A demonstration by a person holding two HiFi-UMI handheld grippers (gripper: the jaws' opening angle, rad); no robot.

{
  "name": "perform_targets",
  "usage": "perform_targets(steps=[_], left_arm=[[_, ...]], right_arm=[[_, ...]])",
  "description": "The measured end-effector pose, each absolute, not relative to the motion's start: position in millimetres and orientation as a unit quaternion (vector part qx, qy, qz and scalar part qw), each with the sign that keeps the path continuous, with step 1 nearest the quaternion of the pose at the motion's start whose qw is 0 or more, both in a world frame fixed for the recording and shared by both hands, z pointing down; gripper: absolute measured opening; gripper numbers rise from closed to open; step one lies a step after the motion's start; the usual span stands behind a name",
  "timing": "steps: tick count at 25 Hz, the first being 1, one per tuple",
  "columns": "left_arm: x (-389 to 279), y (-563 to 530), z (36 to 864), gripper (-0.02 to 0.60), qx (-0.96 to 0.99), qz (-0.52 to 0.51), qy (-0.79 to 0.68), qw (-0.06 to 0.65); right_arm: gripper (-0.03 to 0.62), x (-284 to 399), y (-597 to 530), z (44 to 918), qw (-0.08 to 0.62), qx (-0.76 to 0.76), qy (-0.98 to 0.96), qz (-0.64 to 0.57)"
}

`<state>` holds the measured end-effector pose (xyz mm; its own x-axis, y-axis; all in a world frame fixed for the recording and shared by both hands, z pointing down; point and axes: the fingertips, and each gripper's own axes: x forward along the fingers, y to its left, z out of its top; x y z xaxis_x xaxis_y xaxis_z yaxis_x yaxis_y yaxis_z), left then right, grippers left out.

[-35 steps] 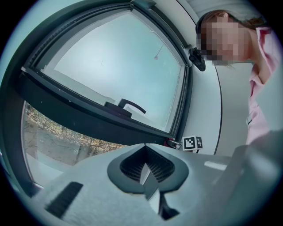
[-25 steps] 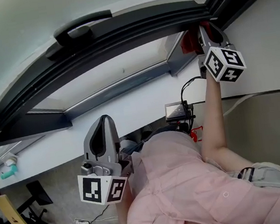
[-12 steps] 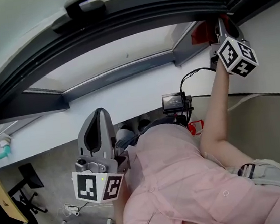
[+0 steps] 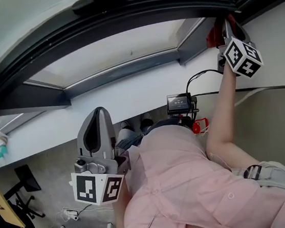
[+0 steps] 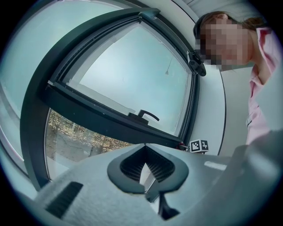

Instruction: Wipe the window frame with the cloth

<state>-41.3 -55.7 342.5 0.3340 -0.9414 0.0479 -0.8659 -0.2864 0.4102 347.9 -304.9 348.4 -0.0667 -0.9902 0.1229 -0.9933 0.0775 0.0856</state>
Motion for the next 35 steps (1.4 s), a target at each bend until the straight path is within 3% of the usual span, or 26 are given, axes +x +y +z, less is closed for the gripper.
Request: perform_targets(steps=[13, 27, 35], left_arm=[[-69.4, -45.6, 325.0, -0.003, 0.854, -0.092, -0.479, 0.181], [-87.4, -27.1, 326.6, -0.003, 0.882, -0.082, -0.425, 0.186], [-86.2, -35.4, 329.9, -0.003, 0.893, -0.085, -0.394, 0.198]], right_arm=[[0.060, 222.5, -179.3, 334.5, 0.051, 0.605, -0.794, 0.019], [0.060, 164.9, -138.3, 309.7, 0.015, 0.603, -0.798, 0.009], [0.060, 133.3, -132.2, 308.5, 0.028, 0.591, -0.806, 0.003]])
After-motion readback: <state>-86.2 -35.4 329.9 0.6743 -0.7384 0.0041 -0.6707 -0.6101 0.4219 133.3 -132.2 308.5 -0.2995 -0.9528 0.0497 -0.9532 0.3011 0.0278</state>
